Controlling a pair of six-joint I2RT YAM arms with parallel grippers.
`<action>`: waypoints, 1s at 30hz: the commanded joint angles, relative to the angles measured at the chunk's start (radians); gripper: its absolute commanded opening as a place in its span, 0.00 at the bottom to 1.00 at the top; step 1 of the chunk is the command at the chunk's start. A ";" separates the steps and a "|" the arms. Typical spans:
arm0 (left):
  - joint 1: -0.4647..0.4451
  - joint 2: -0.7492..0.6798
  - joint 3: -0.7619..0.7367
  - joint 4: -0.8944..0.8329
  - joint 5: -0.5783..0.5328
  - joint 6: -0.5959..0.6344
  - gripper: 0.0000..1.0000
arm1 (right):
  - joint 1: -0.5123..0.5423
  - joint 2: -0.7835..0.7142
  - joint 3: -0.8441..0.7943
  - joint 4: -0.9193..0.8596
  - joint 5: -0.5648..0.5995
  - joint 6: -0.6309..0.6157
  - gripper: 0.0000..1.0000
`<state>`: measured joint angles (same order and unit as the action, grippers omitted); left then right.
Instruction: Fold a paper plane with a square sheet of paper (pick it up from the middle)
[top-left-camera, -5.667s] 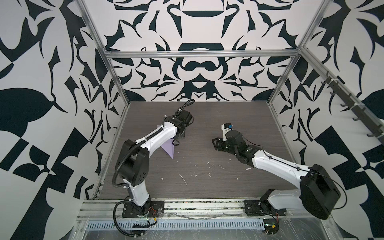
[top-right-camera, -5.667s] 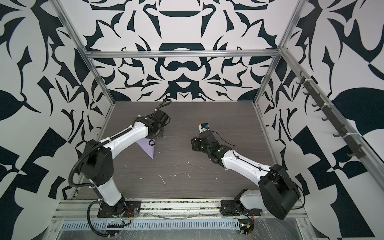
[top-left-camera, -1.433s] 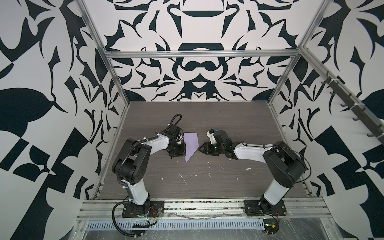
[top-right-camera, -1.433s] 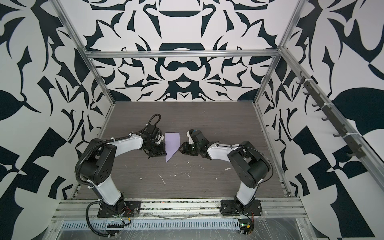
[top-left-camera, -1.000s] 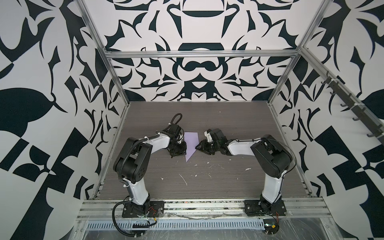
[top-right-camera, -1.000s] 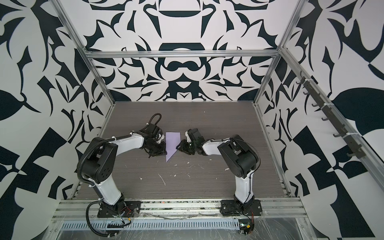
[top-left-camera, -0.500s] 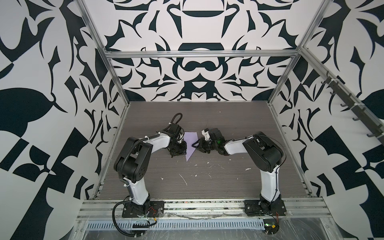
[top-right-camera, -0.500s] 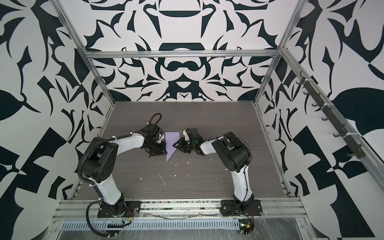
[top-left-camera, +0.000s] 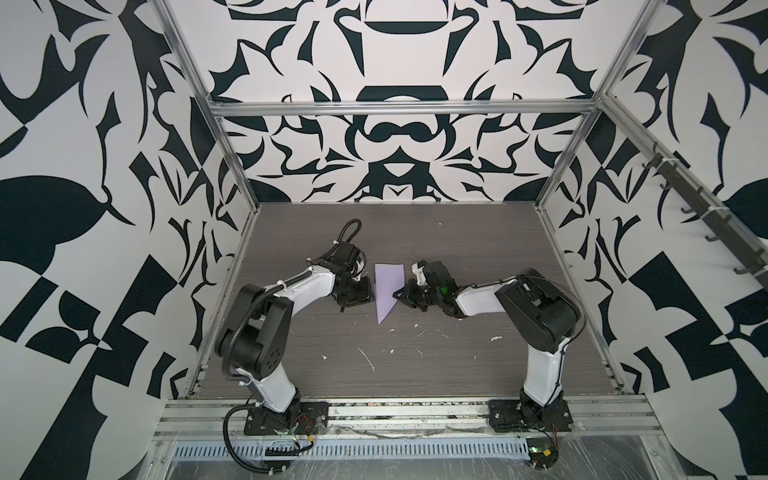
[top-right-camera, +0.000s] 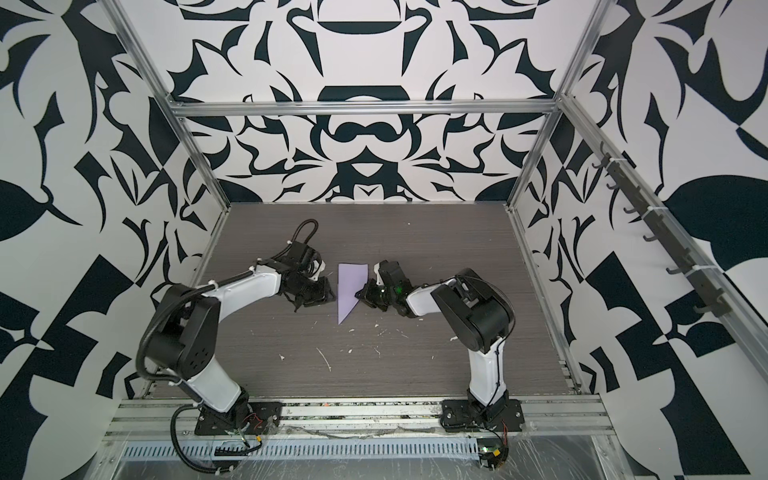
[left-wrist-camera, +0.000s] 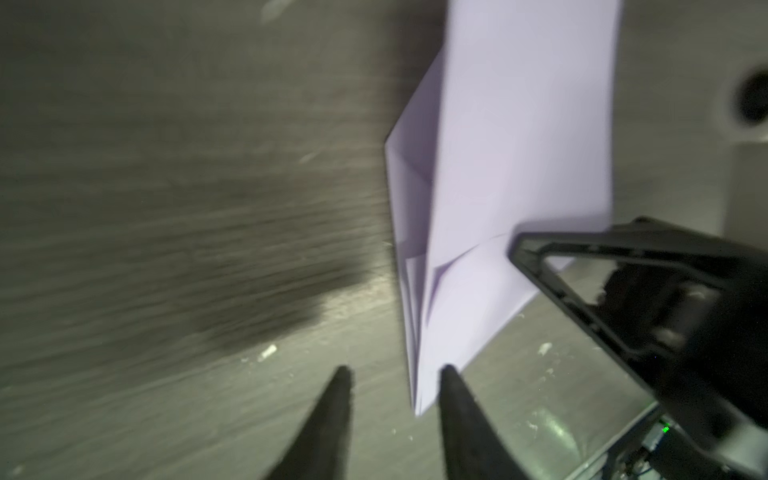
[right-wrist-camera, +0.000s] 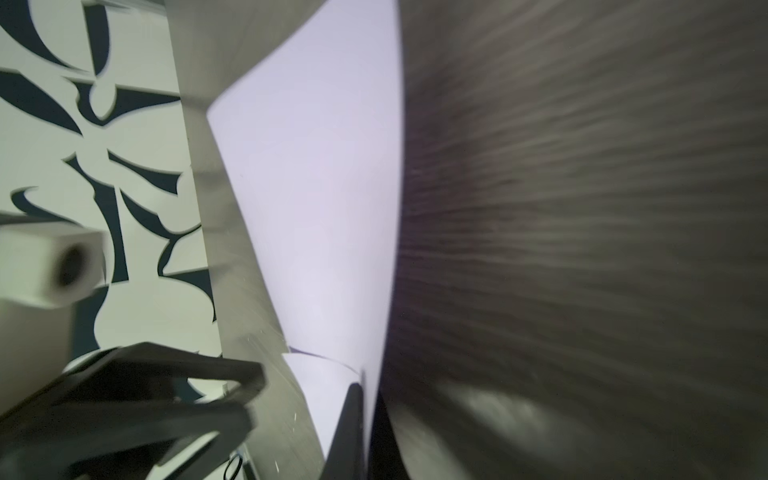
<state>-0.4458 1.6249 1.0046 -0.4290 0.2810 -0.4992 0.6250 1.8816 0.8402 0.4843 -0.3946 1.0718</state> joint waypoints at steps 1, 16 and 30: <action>-0.012 -0.094 -0.038 0.093 0.021 -0.004 0.49 | -0.002 -0.118 -0.039 -0.032 0.159 0.006 0.00; -0.253 -0.100 -0.249 0.663 -0.124 0.269 0.89 | -0.052 -0.323 -0.104 -0.318 0.326 0.266 0.00; -0.370 0.072 -0.355 1.111 -0.213 0.669 0.78 | -0.090 -0.331 -0.040 -0.405 0.270 0.387 0.01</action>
<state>-0.8051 1.6699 0.6689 0.5098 0.0849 0.0536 0.5423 1.5589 0.7589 0.0994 -0.1120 1.4261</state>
